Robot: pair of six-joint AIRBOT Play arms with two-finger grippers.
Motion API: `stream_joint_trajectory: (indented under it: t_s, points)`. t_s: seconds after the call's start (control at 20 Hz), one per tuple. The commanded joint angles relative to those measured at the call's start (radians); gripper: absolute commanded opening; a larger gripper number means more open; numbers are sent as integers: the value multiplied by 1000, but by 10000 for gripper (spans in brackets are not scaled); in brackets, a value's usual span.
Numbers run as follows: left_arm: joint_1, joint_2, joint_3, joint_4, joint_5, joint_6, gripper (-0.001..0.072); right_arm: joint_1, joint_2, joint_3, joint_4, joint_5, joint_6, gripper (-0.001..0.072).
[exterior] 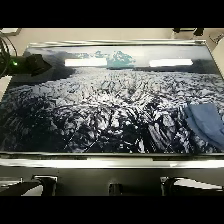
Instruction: Fold the clothes and pants, and hang the long-sleeved shirts on hangers.
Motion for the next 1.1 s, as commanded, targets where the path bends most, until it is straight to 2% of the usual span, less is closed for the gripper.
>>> stream_joint_trajectory:
  t_s: [0.0, 0.5, 0.55, 0.6, 0.65, 0.7, 0.75, 0.85, 1.05]
  points:
    - [-1, 0, 1, 0, 0, -6, 18, -6, 98, -205, -66, -122, 38, 33]
    - [0, 0, 1, 0, 0, -5, 19, -6, 150, -374, -139, -228, 30, 35]
    - [0, 0, 1, 0, 0, -5, 18, -6, 150, -374, -138, -230, 31, 63]
    - [0, 0, 1, 0, 0, -5, 18, -6, 150, -373, -132, -214, 31, 252]
    - [0, 0, 1, 1, 2, -4, 18, -6, 151, -370, -116, -169, 19, 553]
    - [0, 0, 1, 1, 5, -2, 19, -6, 154, -359, -111, -110, -27, 678]
    - [0, 0, 1, 1, 6, -2, 18, -2, 163, -331, -124, -48, -57, 678]
    - [0, 0, 1, 0, 6, -2, 18, 2, 180, -211, -134, -13, -35, 678]
    - [0, -4, 1, 1, 7, -2, 18, 84, 185, 145, 16, -147, -39, 684]
